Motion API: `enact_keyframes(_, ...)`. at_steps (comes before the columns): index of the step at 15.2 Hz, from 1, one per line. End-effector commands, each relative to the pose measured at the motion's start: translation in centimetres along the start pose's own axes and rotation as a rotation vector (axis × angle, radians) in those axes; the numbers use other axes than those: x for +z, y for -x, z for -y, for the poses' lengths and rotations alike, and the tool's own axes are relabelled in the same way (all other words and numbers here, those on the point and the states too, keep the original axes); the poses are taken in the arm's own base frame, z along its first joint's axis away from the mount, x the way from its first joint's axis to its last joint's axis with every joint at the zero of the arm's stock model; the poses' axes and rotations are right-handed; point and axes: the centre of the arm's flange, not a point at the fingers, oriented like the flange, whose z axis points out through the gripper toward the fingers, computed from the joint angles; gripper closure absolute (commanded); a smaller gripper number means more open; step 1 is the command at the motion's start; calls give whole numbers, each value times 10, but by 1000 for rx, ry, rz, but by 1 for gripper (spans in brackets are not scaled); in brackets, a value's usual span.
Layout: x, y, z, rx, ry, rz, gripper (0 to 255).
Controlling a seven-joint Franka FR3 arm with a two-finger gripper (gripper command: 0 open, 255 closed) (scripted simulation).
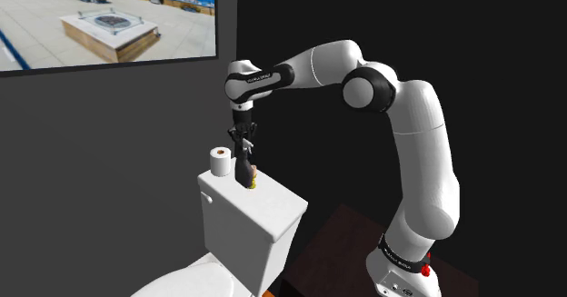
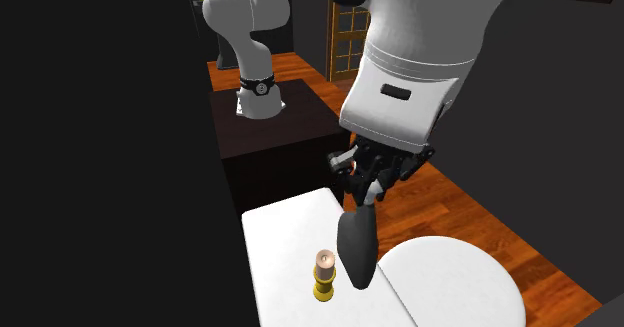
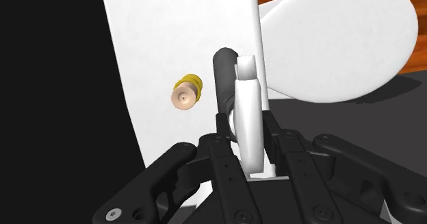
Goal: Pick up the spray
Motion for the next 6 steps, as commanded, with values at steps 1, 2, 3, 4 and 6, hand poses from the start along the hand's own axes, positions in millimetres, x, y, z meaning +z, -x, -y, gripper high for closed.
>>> enact_keyframes(1,-11,2,0,0,0,0,255)
enact_keyframes(2,-16,2,0,0,0,0,255)
enact_keyframes(3,-21,3,0,0,0,0,255)
enact_keyframes(4,-26,4,0,0,0,0,255)
enact_keyframes(6,-27,4,0,0,0,0,255)
